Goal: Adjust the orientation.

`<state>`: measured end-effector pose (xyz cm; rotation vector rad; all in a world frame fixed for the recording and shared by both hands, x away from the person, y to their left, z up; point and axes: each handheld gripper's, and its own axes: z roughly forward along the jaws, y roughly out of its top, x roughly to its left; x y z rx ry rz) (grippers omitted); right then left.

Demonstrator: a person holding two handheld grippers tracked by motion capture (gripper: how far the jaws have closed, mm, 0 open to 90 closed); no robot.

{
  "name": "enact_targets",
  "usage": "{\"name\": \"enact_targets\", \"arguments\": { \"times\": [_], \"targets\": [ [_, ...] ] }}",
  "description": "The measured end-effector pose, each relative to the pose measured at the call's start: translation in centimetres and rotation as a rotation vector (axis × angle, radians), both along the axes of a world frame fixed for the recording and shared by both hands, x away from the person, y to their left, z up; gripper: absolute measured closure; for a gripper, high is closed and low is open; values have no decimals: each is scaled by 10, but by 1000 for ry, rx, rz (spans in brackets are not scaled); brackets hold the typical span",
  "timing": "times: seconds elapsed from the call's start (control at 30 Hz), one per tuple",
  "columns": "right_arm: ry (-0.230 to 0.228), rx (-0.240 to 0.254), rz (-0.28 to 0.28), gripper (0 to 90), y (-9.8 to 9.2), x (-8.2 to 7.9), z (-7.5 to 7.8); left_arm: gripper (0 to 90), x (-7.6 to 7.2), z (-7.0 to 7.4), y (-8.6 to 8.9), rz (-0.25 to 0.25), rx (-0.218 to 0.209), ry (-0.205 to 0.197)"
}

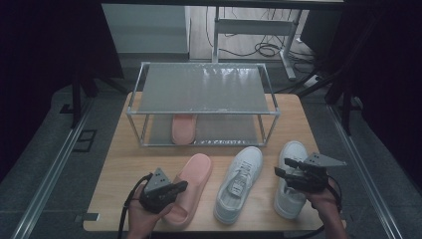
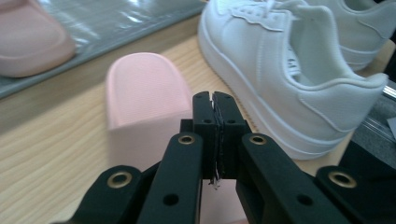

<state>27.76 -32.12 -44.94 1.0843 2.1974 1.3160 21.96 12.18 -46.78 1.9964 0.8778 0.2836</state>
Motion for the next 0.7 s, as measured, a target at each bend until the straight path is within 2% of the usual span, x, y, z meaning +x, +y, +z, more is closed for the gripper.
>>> {"name": "enact_targets", "arguments": {
  "times": [0.37,0.5,0.7],
  "targets": [
    [4,-1,0,441,-1,0,-1,900,-3,-9,-27,-58,31,34],
    [3,0,-2,440,-1,0,0,900,-6,-16,-34,-71,52,48],
    [1,1,-1,441,-1,0,0,900,-12,-28,-40,-69,105,68]
  ]
}}
